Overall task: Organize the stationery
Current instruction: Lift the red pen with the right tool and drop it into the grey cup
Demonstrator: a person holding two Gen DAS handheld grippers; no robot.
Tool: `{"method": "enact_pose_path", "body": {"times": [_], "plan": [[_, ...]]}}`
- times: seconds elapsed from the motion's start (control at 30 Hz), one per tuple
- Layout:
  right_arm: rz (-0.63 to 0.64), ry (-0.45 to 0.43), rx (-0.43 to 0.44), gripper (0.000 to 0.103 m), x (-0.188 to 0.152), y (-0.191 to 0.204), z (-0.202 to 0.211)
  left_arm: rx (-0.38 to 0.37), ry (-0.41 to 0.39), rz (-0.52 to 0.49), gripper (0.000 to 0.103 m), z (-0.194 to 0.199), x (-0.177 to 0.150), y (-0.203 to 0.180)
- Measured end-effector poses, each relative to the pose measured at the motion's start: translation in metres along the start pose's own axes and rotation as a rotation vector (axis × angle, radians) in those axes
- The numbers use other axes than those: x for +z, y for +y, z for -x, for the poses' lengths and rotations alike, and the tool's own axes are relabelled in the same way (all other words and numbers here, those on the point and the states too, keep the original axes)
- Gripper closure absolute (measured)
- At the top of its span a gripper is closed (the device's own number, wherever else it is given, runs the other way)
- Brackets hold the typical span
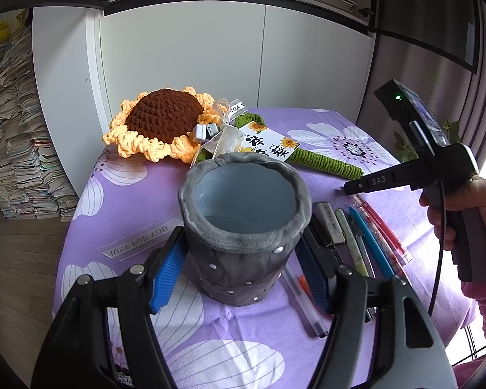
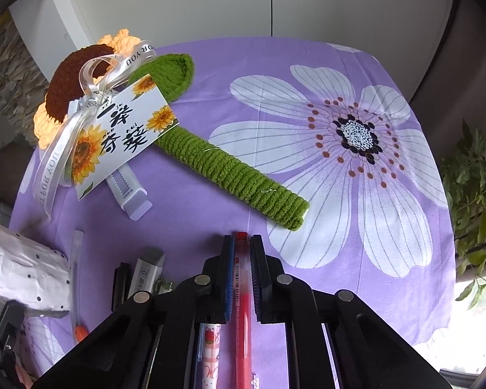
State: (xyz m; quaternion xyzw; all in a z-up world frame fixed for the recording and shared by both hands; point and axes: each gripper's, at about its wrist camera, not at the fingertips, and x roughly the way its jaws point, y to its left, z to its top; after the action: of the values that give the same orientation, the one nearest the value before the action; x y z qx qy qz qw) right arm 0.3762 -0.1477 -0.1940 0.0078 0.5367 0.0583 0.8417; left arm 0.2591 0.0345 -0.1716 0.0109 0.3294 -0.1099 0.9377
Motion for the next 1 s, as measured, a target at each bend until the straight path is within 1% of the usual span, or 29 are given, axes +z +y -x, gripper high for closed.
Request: {"method": "enact_pose_path", "body": {"times": [0.1,0.17,0.37,0.53,0.67,0.73,0.87,0.93,1.0], "plan": [[-0.007,-0.036,0.028,0.092,-0.001,-0.001,0.013,-0.001,0.001,0.002,0.037,0.0,0.0,0.0],[-0.008,-0.082,0.039,0.092,-0.002,0.0,0.031,-0.001,0.002,0.003,0.037,0.0,-0.001,0.0],[0.045,-0.248,0.045,0.093,-0.015,0.014,0.098,-0.003,0.003,0.006,0.037,0.001,-0.002,0.001],[0.077,-0.353,0.057,0.093,-0.029,0.026,0.138,-0.001,0.004,0.001,0.037,0.002,-0.002,0.0],[0.102,-0.431,0.092,0.093,-0.033,0.039,0.168,0.0,0.0,-0.002,0.037,0.002,-0.002,0.001],[0.125,-0.476,0.121,0.093,-0.036,0.047,0.186,-0.001,-0.002,-0.003,0.037,0.002,-0.002,0.001],[0.19,-0.575,0.215,0.093,-0.036,0.07,0.222,0.0,-0.004,-0.001,0.037,0.001,-0.002,0.002],[0.224,-0.609,0.255,0.093,-0.034,0.082,0.234,-0.001,-0.003,0.0,0.037,0.001,-0.002,0.003],[0.253,-0.625,0.3,0.093,-0.03,0.095,0.241,0.0,-0.003,-0.002,0.037,0.001,-0.002,0.003]]}}
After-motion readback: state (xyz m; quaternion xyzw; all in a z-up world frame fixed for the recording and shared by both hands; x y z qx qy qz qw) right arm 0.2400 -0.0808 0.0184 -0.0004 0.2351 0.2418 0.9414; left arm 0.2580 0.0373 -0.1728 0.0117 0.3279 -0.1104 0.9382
